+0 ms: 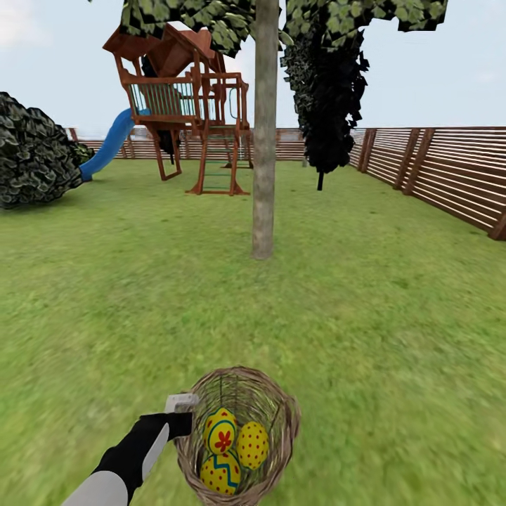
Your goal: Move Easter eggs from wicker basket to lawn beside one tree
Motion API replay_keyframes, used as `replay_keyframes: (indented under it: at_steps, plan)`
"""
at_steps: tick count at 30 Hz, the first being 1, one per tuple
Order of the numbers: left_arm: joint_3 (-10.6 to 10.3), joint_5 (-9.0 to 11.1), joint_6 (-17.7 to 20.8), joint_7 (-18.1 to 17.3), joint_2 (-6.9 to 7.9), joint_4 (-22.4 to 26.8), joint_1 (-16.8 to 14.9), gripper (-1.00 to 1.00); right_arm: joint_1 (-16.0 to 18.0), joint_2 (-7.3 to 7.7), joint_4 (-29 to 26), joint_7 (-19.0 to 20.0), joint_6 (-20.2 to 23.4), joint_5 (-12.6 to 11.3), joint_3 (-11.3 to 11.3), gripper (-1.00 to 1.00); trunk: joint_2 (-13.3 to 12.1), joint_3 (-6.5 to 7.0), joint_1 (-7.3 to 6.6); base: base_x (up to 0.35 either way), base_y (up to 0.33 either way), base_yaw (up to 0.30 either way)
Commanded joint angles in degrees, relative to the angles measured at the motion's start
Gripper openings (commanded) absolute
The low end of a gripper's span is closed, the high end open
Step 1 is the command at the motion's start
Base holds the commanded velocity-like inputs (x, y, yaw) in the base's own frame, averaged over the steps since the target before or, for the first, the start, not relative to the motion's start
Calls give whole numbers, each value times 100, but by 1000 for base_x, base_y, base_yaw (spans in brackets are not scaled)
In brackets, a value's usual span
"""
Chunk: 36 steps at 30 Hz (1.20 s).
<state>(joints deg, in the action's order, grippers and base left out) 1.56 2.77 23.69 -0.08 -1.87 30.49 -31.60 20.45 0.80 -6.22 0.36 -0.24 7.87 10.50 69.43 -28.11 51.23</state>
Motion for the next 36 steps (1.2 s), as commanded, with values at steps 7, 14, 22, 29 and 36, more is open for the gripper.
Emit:
replay_keyframes:
  at_steps: [7, 14, 22, 29, 36]
  plan:
    - [19, 51, 30, 0, 2, 10, 0, -100, 3, 5, 0, 8, -2, 38, 48, 100, -279, 121, -151, 331, 0, 0]
    - [19, 48, 30, 0, 2, 9, 0, -100, 3, -1, 3, 8, -2, 48, 48, 100, -560, 247, -305, 331, 0, 0]
    - [21, 48, 30, 0, 2, 9, 0, -100, 3, -1, 0, 8, -11, 53, 48, 100, -881, 390, -481, 331, 0, 0]
    - [19, 48, 30, 0, 2, 9, 0, -100, 3, 0, -2, 8, -11, 51, 48, 100, -1162, 516, -634, 331, 0, 0]
    - [20, 48, 30, 0, 3, 9, 0, -100, 3, -1, -2, 8, -11, 49, 48, 100, -1442, 642, -788, 331, 0, 0]
